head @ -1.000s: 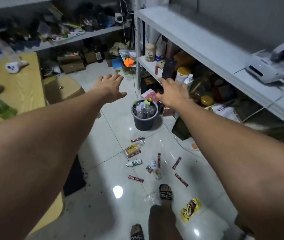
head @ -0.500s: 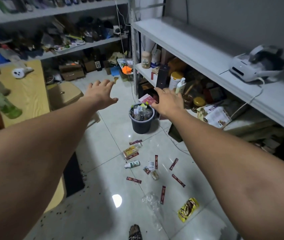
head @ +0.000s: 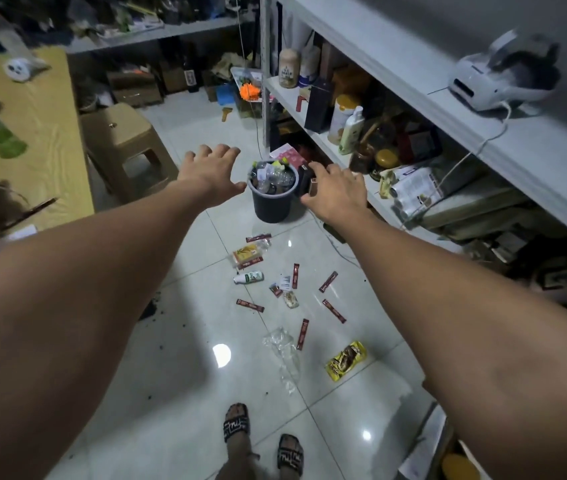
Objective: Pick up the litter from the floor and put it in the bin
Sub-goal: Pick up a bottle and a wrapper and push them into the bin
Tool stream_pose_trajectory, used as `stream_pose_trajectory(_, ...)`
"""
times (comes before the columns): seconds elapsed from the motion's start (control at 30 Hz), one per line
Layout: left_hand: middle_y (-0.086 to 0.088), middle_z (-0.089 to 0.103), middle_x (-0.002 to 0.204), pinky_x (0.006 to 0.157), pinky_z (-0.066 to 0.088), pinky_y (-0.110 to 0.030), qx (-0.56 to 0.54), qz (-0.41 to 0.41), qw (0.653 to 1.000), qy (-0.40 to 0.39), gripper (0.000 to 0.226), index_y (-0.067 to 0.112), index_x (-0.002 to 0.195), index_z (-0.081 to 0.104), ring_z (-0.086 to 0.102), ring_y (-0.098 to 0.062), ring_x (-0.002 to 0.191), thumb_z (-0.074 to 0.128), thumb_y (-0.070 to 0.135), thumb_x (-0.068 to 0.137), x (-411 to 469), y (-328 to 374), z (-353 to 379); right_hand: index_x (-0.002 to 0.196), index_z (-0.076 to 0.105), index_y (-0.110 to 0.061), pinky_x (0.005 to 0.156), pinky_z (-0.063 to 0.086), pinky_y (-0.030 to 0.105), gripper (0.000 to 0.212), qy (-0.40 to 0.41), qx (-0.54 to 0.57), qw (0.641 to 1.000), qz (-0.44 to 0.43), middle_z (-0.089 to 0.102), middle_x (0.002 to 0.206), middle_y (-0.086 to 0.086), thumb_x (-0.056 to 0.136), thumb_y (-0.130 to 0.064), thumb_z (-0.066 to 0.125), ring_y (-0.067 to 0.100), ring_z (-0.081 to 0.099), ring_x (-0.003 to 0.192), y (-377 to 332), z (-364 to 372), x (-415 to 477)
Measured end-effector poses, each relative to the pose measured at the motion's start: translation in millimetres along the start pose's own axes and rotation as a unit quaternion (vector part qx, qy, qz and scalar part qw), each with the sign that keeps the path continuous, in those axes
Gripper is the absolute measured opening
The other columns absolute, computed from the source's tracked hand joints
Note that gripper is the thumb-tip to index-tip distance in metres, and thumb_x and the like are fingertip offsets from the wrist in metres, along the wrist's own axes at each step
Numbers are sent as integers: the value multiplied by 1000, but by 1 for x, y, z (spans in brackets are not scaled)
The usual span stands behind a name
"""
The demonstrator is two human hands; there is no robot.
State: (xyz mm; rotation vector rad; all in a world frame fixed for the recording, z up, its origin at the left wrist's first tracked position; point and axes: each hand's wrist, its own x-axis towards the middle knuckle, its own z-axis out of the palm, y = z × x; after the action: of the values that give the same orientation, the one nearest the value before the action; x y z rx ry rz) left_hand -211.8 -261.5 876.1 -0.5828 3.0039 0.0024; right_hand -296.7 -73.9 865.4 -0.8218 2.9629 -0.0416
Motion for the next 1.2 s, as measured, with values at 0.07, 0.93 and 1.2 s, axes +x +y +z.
stream_pose_trajectory(0.07, -6, 28, 153, 113, 23, -50, -3, 2, 1000, 1, 69, 19, 148, 23, 27, -34, 138, 50, 48, 91, -7, 0, 5, 149, 27, -24, 105, 30, 45, 68, 3, -3, 1000, 0, 42, 144, 10, 90, -45, 54, 31, 40, 130, -2, 3, -6)
stream_pose_trajectory(0.93, -7, 32, 149, 108, 27, -46, -42, -13, 999, -28, 64, 16, 145, 26, 32, -32, 134, 48, 44, 92, 120, -68, 273, 146, 30, -23, 103, 29, 41, 63, -27, -17, 999, -4, 42, 142, 8, 90, -42, 53, 27, 37, 132, -101, 264, 140)
stream_pose_trajectory(1.2, -7, 32, 150, 109, 27, -45, -39, -28, 999, -24, 64, 17, 145, 27, 33, -33, 134, 49, 45, 92, 172, -92, 533, 147, 28, -25, 104, 28, 40, 62, -32, -4, 999, -34, 42, 141, 7, 92, -45, 52, 26, 39, 130, -96, 536, 192)
